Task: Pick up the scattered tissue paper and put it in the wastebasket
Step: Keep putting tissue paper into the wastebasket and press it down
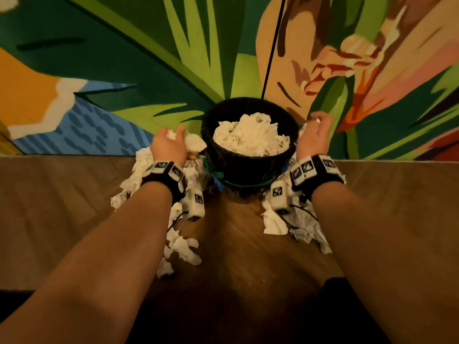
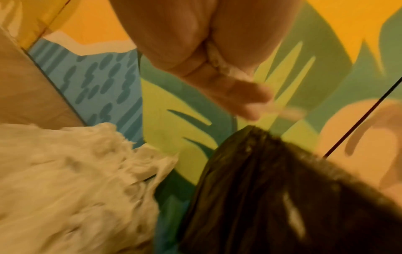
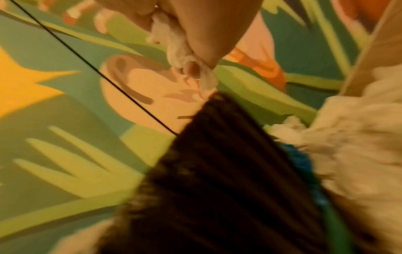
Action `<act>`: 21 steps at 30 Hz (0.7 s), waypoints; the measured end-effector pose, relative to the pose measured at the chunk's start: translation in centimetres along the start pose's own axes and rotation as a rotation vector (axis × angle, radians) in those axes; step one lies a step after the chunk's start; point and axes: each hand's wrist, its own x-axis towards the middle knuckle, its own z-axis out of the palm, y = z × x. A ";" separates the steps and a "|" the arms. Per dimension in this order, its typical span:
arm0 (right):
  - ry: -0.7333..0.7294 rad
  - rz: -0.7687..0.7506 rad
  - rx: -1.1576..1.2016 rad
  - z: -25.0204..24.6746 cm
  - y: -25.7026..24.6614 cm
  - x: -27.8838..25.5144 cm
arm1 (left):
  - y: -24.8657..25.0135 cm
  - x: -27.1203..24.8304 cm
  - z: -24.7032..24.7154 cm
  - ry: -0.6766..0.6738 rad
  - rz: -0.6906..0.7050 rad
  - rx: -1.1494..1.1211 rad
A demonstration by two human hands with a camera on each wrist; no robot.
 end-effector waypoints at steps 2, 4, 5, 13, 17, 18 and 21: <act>-0.094 -0.002 0.055 1.9 -1.9 0.0 | 2.2 0.2 0.3 0.013 0.011 -0.175; -0.186 0.017 0.151 3.8 -2.9 -0.7 | 4.2 -0.4 1.1 0.018 0.096 -0.250; -0.238 0.020 0.189 4.6 -3.0 -1.1 | 5.0 -0.8 1.8 -0.022 0.153 -0.252; -0.425 -0.251 -0.717 4.2 1.5 -1.8 | 6.1 -2.8 6.2 -0.488 0.389 0.360; -0.451 -0.287 -0.740 3.6 2.7 -1.4 | 5.2 -2.3 7.3 -0.522 0.487 0.528; -0.447 -0.302 -0.725 3.7 2.7 -1.3 | 5.3 -2.1 7.4 -0.516 0.497 0.548; -0.454 -0.326 -0.789 4.0 2.7 -0.8 | 5.6 -1.7 8.0 -0.496 0.524 0.639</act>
